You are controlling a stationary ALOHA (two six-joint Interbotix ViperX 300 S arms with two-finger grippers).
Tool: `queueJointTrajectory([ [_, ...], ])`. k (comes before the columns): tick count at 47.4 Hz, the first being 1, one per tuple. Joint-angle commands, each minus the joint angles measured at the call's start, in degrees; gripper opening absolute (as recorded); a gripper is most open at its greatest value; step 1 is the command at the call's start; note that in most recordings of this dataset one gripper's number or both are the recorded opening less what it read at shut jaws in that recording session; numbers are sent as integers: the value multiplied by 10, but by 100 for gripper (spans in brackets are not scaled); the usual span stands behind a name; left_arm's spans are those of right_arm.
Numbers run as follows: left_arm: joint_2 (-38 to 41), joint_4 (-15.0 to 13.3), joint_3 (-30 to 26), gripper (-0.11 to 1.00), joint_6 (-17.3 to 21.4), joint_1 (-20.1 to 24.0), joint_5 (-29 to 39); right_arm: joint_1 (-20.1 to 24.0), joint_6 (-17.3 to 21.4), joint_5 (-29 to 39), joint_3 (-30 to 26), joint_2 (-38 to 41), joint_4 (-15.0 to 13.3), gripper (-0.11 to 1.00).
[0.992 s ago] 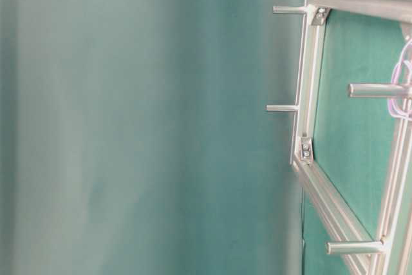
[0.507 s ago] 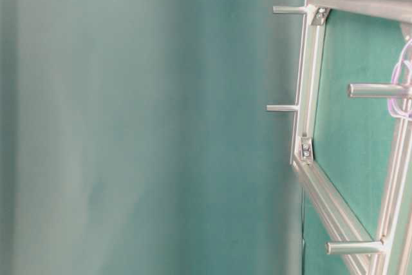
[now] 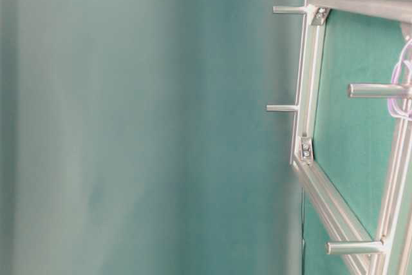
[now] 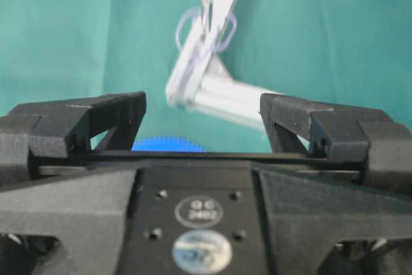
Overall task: Find the location of the shaft and insert the gear.
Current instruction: 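Open the right gripper and move it toward the blue gear, then lower the right gripper over the blue gear hub and close on it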
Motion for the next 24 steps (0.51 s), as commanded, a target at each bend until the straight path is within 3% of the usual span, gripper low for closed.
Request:
queueJointTrajectory([
  [1, 5, -1, -14, 1, -1, 4, -3, 0, 1, 19, -11, 16, 2, 91],
  [24, 9, -2, -13, 1, -2, 15, 8, 16, 2, 81, -12, 44, 4, 91],
])
